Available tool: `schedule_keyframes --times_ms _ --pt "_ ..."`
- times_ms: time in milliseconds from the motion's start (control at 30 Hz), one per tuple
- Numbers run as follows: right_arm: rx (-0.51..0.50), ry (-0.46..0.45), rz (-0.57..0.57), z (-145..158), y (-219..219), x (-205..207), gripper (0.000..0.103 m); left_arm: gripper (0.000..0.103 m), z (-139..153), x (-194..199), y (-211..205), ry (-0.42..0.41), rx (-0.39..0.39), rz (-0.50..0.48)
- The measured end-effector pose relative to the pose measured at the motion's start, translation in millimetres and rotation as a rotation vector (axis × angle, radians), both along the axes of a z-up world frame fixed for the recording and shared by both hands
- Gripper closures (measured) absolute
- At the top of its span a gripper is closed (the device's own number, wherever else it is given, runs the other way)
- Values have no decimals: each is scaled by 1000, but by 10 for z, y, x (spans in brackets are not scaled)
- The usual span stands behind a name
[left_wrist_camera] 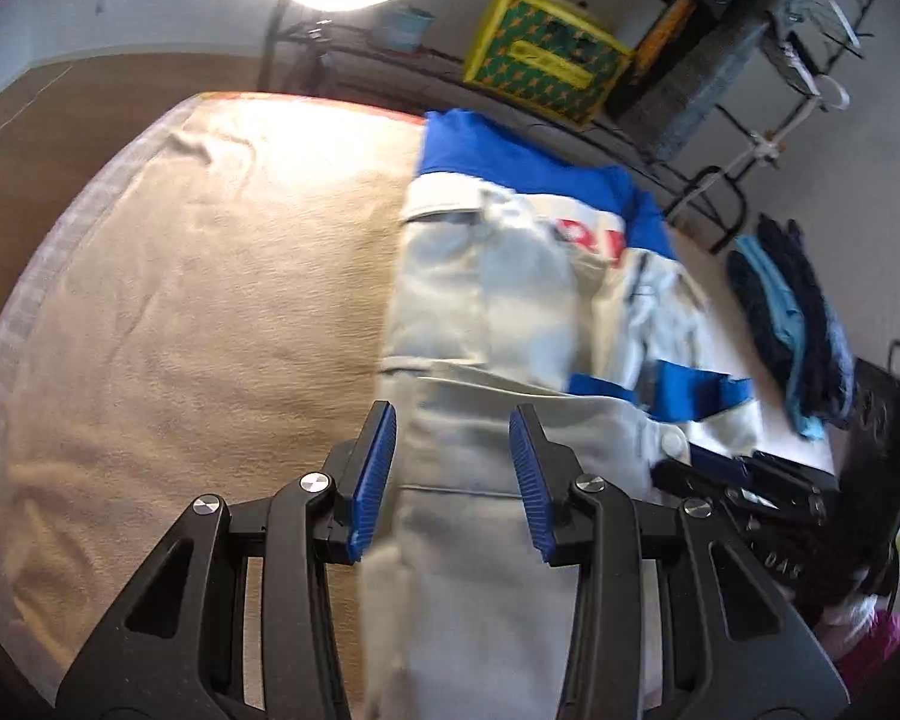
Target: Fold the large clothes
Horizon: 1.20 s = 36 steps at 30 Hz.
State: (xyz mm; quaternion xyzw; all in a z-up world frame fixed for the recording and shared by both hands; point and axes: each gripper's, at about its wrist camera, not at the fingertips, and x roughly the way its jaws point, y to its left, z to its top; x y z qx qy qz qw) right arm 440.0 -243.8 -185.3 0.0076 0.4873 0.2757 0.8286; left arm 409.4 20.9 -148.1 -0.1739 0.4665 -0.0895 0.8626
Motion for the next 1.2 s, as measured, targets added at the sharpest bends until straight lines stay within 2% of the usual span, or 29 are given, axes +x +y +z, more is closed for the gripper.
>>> schedule_keyframes --times_ms 133,233,300,400,467,500,533,567,600,633,700,733,800,867,967,1033,1100,1167,1200 --pt "140 -10 -88 262 -431 -8 82 64 70 -90 -288 -41 0 -116" --pt "115 -68 -167 387 -785 -106 82 64 43 -93 -404 -49 12 -140" --pt "125 -77 -180 395 -914 -163 82 64 11 -74 -438 -47 19 -145" --pt "118 -46 -156 271 -915 -221 82 64 -98 -13 -466 -31 46 -136" --pt "51 -10 -142 80 -866 -237 82 61 -289 94 -496 21 125 -130" --pt "16 20 -136 -13 -873 -247 82 60 -357 125 -484 40 127 -125" --pt "13 29 -137 -44 -902 -269 82 59 -411 140 -436 33 87 -114" --pt "30 30 -142 -32 -962 -313 82 58 -414 140 -420 31 82 -114" --pt "63 35 -138 11 -1035 -364 77 58 -403 144 -425 29 93 -127" --pt "100 45 -127 48 -1116 -430 75 58 -396 138 -430 22 106 -135" --pt "153 67 -99 57 -1229 -558 59 58 -396 115 -434 11 117 -136" --pt "174 85 -80 24 -1260 -609 56 58 -397 108 -434 9 116 -132" --pt "186 127 -34 -65 -1271 -712 56 58 -396 109 -438 11 118 -130" --pt "116 133 -20 -170 -1220 -771 56 58 -404 104 -431 16 110 -123" --pt "153 164 -35 -237 -1279 -784 56 58 -400 130 -421 15 112 -120" --pt "182 175 -39 -231 -1300 -780 61 58 -405 134 -419 12 110 -120" --pt "162 159 -49 -191 -1285 -802 86 57 -410 137 -419 8 109 -119" --pt "154 147 -76 -103 -1346 -839 99 57 -417 134 -409 5 106 -121" --pt "155 145 -75 -113 -1368 -877 101 57 -419 134 -406 2 104 -121"
